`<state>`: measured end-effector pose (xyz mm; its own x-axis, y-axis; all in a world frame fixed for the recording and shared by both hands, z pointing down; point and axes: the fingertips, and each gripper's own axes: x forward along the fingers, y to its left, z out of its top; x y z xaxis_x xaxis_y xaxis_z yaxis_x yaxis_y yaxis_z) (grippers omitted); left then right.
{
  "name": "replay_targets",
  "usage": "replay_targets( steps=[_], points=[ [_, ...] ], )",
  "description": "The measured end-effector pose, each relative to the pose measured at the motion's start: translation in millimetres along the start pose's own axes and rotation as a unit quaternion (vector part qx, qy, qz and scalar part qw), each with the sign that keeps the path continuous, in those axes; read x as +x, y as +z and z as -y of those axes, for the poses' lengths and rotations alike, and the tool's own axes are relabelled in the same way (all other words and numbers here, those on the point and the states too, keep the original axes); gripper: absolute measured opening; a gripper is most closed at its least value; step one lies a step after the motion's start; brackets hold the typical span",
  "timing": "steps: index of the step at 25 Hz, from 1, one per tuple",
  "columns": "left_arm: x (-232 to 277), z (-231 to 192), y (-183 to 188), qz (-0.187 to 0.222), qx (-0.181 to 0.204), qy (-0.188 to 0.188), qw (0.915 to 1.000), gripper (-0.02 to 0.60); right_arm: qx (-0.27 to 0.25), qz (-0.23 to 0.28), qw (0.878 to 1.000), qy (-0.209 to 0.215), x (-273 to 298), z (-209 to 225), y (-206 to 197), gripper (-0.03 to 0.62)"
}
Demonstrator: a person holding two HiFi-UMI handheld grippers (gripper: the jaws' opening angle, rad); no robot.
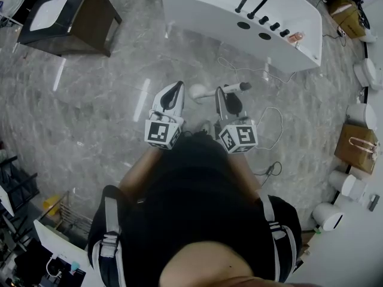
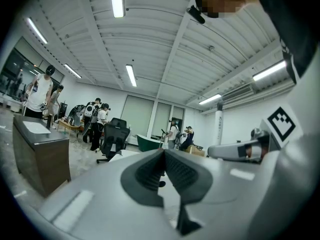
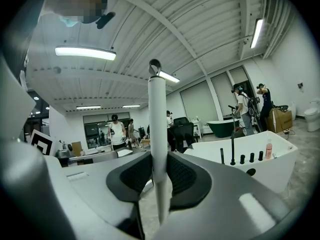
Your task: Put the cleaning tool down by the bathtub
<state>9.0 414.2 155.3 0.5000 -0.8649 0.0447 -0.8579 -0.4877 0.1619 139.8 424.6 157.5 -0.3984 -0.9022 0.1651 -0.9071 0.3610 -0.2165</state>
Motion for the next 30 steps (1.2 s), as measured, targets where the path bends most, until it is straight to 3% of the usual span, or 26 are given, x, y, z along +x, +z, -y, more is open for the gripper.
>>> replay_targets(
  steps=[10, 17, 30],
  points=[
    [-15, -46, 11, 0.009, 0.003, -0.017, 0.9998, 0.009, -0.006, 0.013, 1.0, -0.024, 29, -26, 3, 0.095],
    [-22, -68, 12, 0.011, -0.006, 0.0, 0.9999, 0.009, -0.013, 0.012, 1.0, -0.015, 46, -41, 4, 0.095],
    [26, -89, 20, 0.017, 0.0, 0.014, 0.9998, 0.008, -0.009, 0.012, 1.0, 0.009, 101, -24, 15, 0.095]
  ],
)
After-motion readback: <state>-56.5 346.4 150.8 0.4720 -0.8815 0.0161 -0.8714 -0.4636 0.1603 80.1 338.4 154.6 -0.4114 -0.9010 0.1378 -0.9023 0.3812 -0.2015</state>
